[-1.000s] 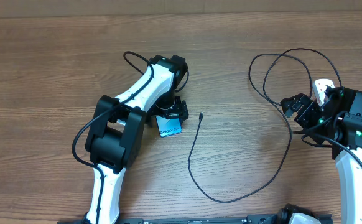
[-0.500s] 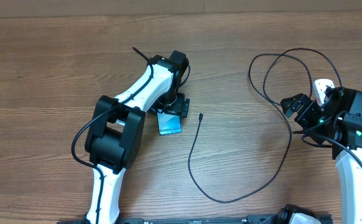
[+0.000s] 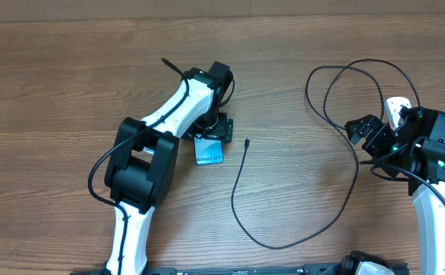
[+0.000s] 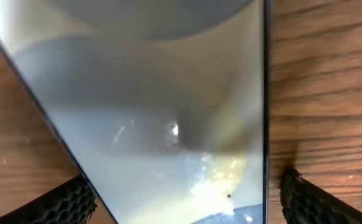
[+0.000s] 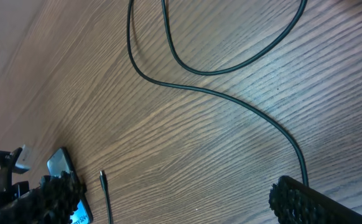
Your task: Plug charger to phone and switch on socket
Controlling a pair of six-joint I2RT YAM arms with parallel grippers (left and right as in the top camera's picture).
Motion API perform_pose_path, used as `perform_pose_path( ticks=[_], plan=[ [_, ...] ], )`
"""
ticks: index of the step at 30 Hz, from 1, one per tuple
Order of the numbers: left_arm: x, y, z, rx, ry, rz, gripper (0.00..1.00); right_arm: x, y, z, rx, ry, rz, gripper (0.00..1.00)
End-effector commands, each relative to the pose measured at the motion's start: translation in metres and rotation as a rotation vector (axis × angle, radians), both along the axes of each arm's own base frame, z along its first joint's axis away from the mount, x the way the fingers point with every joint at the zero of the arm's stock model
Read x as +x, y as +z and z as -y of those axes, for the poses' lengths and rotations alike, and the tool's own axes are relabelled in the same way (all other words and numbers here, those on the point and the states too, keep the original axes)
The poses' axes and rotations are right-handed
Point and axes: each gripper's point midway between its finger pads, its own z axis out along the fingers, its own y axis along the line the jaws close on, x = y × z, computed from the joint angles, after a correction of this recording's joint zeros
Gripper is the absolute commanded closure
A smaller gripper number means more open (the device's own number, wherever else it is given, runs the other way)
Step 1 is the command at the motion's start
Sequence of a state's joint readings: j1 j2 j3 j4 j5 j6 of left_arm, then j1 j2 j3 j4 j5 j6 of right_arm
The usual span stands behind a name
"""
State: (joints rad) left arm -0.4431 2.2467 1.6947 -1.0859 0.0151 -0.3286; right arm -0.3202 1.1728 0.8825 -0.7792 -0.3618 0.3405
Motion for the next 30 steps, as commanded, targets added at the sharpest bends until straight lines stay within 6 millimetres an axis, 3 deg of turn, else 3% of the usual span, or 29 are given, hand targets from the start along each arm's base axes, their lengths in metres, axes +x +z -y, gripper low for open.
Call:
perform_pose_path(
  ticks=[1, 6, 11, 18, 25, 30],
  plan=[
    [-0.003, -0.051, -0.035, 0.17, -0.102, -0.031, 0.11, 0.004, 0.006, 0.003, -0.01, -0.005, 0.015, 0.0],
    [0.009, -0.053, -0.029, 0.145, -0.172, 0.013, 0.1, 0.004, 0.006, 0.003, -0.01, -0.005, 0.015, 0.0],
    [0.015, -0.054, -0.026, 0.135, -0.162, 0.041, 0.02, 0.004, 0.006, 0.003, -0.01, -0.005, 0.014, 0.0],
    [-0.001, -0.049, -0.046, 0.239, 0.053, -0.001, 0.0, 0.004, 0.006, 0.003, -0.01, -0.005, 0.015, 0.0],
    [-0.012, -0.049, -0.044, 0.222, 0.055, -0.048, 0.0, 0.004, 0.006, 0.003, -0.01, -0.005, 0.014, 0.0],
    [-0.011, -0.049, -0.044, 0.222, 0.086, -0.042, 0.09, 0.004, 0.006, 0.003, -0.01, -0.005, 0.014, 0.0]
  ],
)
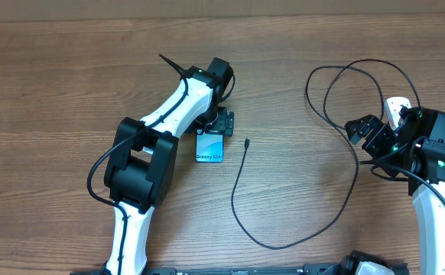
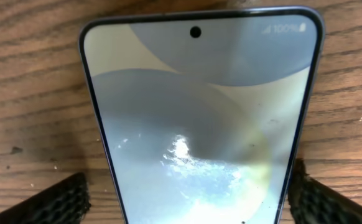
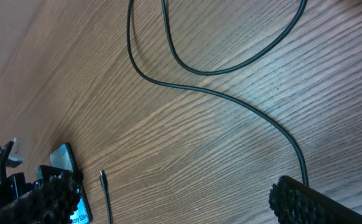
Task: Plug charger to phone and switch on socket
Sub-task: 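Adjust the phone's position with the left gripper beside the plug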
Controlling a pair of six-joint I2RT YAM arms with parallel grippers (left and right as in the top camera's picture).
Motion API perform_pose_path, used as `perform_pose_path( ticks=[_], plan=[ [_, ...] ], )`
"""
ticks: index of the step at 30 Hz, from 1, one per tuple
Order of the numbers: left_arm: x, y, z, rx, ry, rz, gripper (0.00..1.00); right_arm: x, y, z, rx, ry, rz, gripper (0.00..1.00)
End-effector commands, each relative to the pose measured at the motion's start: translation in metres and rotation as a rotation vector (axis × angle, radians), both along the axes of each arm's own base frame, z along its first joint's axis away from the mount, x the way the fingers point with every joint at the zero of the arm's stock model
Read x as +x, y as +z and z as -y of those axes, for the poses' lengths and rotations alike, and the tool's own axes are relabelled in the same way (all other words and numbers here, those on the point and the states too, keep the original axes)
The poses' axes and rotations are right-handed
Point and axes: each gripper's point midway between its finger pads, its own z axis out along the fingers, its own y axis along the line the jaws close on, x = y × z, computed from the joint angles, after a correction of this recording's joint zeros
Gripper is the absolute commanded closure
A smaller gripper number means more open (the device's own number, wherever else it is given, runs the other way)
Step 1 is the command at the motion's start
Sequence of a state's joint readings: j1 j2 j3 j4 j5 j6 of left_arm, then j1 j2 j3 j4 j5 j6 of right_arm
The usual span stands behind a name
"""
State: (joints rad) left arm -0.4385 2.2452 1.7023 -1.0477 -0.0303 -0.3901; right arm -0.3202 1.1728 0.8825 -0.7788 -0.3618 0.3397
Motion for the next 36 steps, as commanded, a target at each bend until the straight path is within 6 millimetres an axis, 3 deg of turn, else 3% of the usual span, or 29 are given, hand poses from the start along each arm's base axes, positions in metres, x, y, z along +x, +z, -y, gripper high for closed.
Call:
perform_pose_path(
  ticks=[1, 19, 26, 32, 36],
  plan=[
    [-0.026, -0.051, -0.04, 0.197, 0.044, -0.108, 0.09, 0.004, 0.006, 0.003, -0.01, -0.005, 0.014, 0.0],
    [-0.008, -0.054, -0.051, 0.115, 0.172, -0.083, 0.2, 0.004, 0.006, 0.003, -0.01, -0.005, 0.014, 0.0],
    [0.011, -0.056, -0.058, 0.118, 0.161, -0.013, 0.28, 0.004, 0.006, 0.003, -0.01, -0.005, 0.014, 0.0],
    [0.021, -0.056, -0.054, 0.1, 0.146, 0.024, 0.27, 0.004, 0.006, 0.003, -0.01, -0.005, 0.014, 0.0],
    [0.017, -0.057, -0.051, 0.082, 0.147, 0.004, 0.13, 0.004, 0.006, 0.003, -0.01, -0.005, 0.014, 0.0]
  ],
)
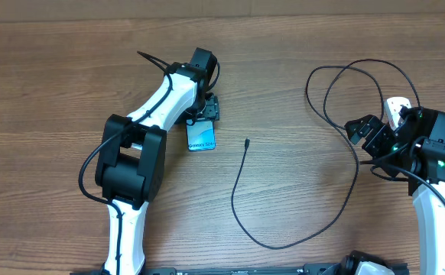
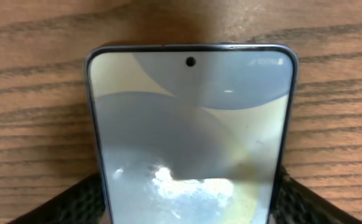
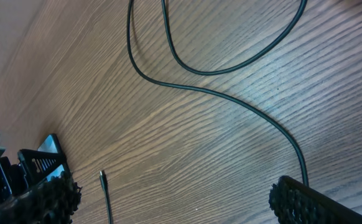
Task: Plug charger to phone and switch on socket
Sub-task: 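Adjust the phone's position with the left gripper beside the plug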
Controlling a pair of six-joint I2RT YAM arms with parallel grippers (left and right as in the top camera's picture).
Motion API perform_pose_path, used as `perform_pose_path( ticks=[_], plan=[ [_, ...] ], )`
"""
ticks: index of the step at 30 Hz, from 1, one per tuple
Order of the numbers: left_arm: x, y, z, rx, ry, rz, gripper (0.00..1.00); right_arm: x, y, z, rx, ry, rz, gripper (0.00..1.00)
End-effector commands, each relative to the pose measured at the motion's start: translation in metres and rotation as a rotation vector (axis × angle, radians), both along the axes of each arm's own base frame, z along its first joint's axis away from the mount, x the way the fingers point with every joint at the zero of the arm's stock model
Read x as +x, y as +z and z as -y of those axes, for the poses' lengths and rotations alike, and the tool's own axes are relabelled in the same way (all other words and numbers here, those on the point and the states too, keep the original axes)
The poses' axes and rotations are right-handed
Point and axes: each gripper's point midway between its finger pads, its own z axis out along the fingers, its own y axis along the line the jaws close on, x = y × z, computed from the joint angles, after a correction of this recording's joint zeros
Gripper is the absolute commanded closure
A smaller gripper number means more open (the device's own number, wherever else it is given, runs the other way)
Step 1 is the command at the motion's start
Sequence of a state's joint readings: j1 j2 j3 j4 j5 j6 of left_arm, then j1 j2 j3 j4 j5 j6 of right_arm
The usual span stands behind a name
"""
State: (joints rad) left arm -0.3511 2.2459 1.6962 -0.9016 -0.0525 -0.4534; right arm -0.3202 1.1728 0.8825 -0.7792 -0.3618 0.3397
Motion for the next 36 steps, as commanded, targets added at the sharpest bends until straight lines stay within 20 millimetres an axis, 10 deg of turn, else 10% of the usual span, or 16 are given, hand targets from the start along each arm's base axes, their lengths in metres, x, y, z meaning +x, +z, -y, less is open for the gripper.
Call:
perform_pose_path(
  ticks=[1, 36],
  plan=[
    [-0.033, -0.057, -0.025, 0.105, 0.007, -0.155, 0.13, 0.004, 0.006, 0.003, -0.01, -0.005, 0.014, 0.0],
    [-0.04, -0.056, -0.004, -0.012, -0.005, -0.198, 0.17, 0.004, 0.006, 0.003, -0.01, -0.005, 0.015, 0.0]
  ],
)
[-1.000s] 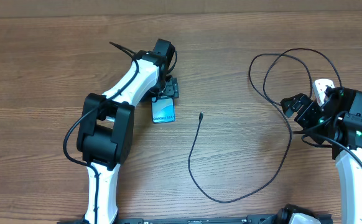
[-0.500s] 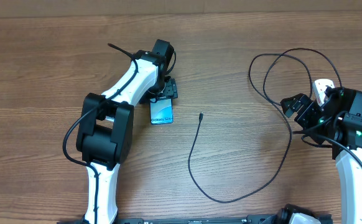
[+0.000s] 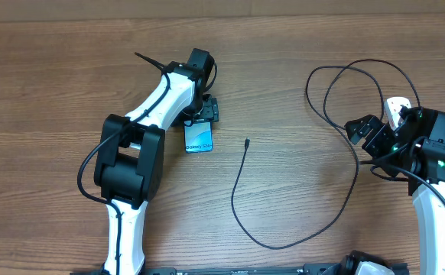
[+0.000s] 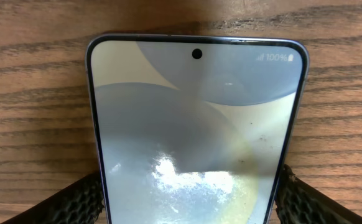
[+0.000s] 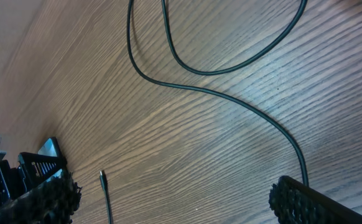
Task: Plug charger to phone and switch on socket
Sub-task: 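Adjust the phone's position with the left gripper beside the plug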
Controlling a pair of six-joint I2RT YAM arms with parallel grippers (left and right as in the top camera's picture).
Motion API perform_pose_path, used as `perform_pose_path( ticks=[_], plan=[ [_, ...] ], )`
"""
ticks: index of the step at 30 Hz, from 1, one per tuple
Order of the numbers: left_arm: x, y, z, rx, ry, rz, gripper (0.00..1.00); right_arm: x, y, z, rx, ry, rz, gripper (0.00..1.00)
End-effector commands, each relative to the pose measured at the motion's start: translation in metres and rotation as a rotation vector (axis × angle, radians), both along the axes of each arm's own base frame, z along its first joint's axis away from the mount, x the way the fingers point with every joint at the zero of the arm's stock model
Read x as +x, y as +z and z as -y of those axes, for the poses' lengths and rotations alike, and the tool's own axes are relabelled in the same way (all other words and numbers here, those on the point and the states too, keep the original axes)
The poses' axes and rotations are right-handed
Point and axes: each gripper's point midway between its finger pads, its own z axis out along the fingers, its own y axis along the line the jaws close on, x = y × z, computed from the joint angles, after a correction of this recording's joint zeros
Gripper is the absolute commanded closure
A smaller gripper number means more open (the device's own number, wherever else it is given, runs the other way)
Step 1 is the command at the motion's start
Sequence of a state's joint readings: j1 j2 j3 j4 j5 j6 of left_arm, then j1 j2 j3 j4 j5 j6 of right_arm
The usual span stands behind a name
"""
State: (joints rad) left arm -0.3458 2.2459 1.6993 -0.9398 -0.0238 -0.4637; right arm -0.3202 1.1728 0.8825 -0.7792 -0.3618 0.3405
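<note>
The phone (image 3: 198, 138) lies face up with its screen lit, left of the table's middle. In the left wrist view the phone (image 4: 193, 124) fills the frame. My left gripper (image 3: 200, 122) is shut on it, one finger (image 4: 66, 202) against each long side. The black charger cable (image 3: 238, 198) lies loose, with its plug tip (image 3: 247, 141) a short way right of the phone. The tip (image 5: 101, 178) also shows in the right wrist view. The cable loops back to a white socket block (image 3: 394, 108) at the far right. My right gripper (image 3: 366, 134) stands open beside that block, holding nothing.
The wooden table (image 3: 69, 69) carries nothing else. The cable's loops (image 3: 345, 84) lie in front of the right arm. Its long bend (image 3: 284, 246) reaches near the table's front edge.
The phone and my left gripper have shifted very slightly left, and the phone lies a touch straighter. The right arm and the cable have not moved.
At first the phone lay askew under my left gripper, its fingers apart. Then it lay straight between the open fingers. Later the fingers were against its sides and it lay farther left and back, where it stays. The right arm stayed still.
</note>
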Motion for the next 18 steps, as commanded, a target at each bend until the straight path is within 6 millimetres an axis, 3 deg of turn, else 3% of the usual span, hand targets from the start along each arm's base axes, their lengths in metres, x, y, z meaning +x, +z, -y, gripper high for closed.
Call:
perform_pose_path(
  ticks=[1, 11, 18],
  plan=[
    [-0.031, -0.055, -0.004, 0.003, -0.019, -0.155, 0.17, 0.004, 0.006, 0.003, -0.01, -0.004, 0.014, 0.0],
    [-0.032, -0.055, -0.003, 0.0, -0.021, -0.159, 0.25, 0.004, 0.006, 0.003, -0.01, -0.004, 0.014, 0.0],
    [-0.037, -0.053, 0.015, -0.13, -0.084, -0.194, 0.25, 0.004, 0.006, 0.003, -0.01, -0.005, 0.015, 0.0]
  ],
)
